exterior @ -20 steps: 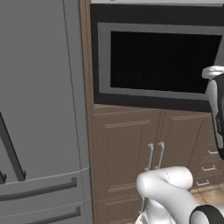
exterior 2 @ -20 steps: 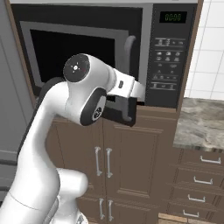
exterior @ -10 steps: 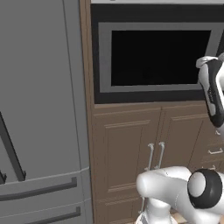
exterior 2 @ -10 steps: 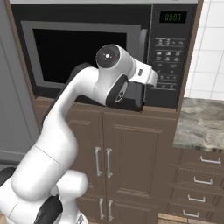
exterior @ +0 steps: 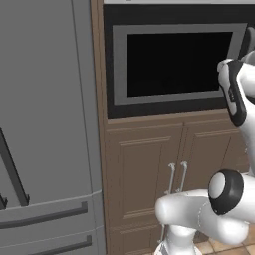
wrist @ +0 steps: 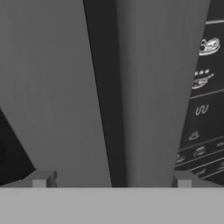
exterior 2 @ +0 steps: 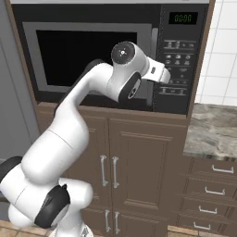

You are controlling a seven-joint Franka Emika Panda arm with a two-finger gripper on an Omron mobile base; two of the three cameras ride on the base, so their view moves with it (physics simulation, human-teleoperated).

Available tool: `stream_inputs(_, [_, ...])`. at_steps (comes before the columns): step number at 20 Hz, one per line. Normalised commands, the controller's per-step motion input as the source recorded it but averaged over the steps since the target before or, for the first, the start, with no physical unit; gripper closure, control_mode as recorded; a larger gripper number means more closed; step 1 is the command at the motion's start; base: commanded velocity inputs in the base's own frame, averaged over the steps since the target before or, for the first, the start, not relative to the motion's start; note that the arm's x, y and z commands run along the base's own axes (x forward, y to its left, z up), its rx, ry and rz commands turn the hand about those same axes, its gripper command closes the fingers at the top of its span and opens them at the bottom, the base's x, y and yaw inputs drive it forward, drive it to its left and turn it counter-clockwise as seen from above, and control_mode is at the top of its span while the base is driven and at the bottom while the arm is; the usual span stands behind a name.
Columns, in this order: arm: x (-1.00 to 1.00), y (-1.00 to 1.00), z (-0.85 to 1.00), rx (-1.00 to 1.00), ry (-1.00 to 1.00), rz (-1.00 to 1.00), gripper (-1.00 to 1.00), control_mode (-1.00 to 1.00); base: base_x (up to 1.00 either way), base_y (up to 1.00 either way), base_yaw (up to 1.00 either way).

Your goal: Close the microwave door.

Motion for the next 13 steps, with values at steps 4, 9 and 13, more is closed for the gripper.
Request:
stream_inputs(4, [0.44, -0.01, -0.02, 0.0, -0.01, 0.0, -1.0, -1.0, 0.0, 0.0, 0.0])
stream_inputs(9, [0.28, 0.0, -0.05, 0.0, -0.05, 0.0, -1.0, -1.0, 0.0, 0.0, 0.0])
stream_inputs(13, [0.07, 0.0, -0.01, 0.0, -0.01, 0.0, -1.0, -1.0, 0.0, 0.0, 0.0])
